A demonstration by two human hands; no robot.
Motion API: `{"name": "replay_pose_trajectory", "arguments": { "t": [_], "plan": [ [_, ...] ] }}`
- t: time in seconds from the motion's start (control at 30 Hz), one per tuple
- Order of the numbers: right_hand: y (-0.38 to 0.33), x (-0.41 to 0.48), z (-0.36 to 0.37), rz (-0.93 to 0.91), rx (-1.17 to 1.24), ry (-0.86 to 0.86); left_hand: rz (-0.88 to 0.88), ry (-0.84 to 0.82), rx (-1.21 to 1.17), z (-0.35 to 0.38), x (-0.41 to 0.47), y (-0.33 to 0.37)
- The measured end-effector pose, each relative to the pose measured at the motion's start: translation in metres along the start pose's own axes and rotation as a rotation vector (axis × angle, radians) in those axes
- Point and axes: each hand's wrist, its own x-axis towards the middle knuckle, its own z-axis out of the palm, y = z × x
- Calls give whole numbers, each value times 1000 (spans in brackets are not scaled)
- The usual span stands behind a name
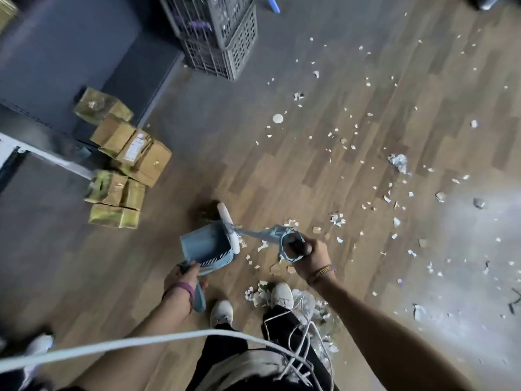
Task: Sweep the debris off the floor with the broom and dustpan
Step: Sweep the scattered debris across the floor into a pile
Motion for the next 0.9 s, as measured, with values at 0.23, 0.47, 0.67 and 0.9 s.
{"name": "replay_pose_trajectory", "arguments": {
  "t": [0.23,0.47,0.67,0.9],
  "plan": [
    [45,-11,-105,27,-130,148,-44,-247,81,97,-38,-15],
    [65,-37,-152,67,-278,291,90,-395,185,131,-77,-18],
    [49,-73,-118,-83,-427,271,47,-421,95,72,-95,-50],
    [25,-176,-61,-245,-495,329,68,-410,-67,-47,-123,-137]
  ]
}}
